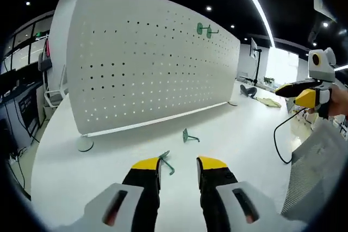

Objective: Insert the hook assembly into the mounting plate slot until the hook locks in place.

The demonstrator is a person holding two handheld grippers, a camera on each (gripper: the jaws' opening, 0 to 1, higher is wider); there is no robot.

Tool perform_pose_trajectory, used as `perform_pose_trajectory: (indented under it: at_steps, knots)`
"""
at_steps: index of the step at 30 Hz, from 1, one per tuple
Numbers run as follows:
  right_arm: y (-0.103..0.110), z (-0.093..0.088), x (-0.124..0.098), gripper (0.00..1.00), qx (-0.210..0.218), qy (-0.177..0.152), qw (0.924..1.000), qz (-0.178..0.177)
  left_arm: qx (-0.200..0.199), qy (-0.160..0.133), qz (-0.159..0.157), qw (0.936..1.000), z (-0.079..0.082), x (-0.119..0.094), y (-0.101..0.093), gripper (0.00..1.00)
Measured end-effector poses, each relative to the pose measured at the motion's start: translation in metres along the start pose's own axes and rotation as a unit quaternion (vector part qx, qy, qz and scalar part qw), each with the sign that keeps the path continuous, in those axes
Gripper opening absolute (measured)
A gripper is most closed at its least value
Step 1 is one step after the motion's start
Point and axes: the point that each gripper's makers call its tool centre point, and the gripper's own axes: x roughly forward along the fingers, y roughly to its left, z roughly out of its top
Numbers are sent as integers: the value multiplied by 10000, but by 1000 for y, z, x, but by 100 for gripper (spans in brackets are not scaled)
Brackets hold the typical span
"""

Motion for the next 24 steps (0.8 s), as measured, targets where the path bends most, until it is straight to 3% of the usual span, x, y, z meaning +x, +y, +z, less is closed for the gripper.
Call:
perform_pose_trajectory:
  at_steps: [24]
  knots:
    - [-1, -14, -4, 38, 35, 273, 9996, -70, -37, 174, 54, 9998, -19, 25, 19, 24]
